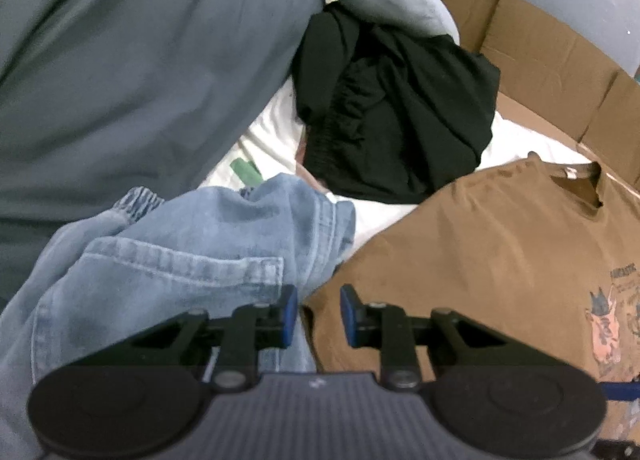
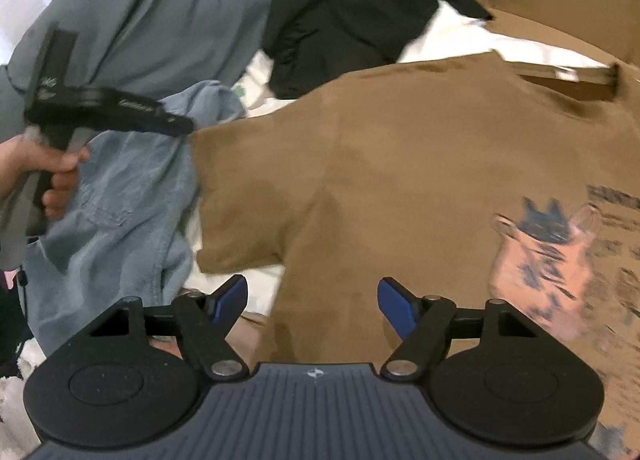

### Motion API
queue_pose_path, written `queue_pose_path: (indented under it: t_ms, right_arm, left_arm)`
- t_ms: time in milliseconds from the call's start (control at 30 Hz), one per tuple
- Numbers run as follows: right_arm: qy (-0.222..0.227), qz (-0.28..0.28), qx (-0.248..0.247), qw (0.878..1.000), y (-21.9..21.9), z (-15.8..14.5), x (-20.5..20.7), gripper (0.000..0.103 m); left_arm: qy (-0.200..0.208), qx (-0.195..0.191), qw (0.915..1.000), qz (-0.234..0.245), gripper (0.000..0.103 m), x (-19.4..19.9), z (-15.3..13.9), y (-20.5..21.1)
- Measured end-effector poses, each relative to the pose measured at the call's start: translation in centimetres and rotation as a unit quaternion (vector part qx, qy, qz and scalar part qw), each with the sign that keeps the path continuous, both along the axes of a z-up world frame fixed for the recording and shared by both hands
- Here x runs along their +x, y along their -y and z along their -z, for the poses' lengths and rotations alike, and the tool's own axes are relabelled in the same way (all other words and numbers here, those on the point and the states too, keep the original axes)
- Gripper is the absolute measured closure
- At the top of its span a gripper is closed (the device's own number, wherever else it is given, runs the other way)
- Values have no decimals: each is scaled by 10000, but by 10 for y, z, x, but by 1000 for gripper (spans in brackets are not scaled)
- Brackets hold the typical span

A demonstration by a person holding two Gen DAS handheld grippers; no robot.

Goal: Fold clothes
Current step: 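Move both open grippers down to the T-shirt side edge beside the jeans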

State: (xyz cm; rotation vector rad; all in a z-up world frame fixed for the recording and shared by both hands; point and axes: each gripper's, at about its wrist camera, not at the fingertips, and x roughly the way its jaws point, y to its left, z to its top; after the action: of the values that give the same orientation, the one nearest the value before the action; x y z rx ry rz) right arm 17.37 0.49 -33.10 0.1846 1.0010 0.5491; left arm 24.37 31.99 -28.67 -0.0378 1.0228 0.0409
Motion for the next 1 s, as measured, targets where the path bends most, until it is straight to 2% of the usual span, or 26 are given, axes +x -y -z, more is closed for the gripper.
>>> queue_pose_path:
  t_ms: [67, 133, 467, 633, 833, 900, 967, 1000]
  right_arm:
    - [57, -182, 4, 9998, -15, 4, 6, 27]
    - [47, -301, -26, 9995, -28, 8, 11, 34]
    - [42, -612, 147, 9980, -71, 17, 23, 36]
    - [-1, -773, 193, 9968, -86, 26, 25, 42]
    - [12, -854, 225, 9961, -95, 30, 24, 42]
    - [3, -871, 241, 9959, -98, 31, 25, 42]
    - [6, -897, 249, 9957, -101, 32, 27, 44]
    - [2, -910, 234, 9956, -104, 34, 29, 49]
  left_arm:
    - [-28, -78, 10000, -23, 78, 4, 3, -6]
    - [-58, -158, 9999, 29, 78, 8, 5, -11]
    - [-158, -322, 9985, 416, 77, 9, 5, -10]
    - [-27, 131, 9976, 680, 77, 4, 7, 6]
    - [-182, 485, 9955, 792, 77, 3, 22, 9]
    - [-197, 545, 9951, 802, 80, 1, 26, 7]
    - [-139, 531, 9957, 751, 92, -1, 27, 2]
    - [-104, 504, 9962, 707, 95, -2, 27, -1]
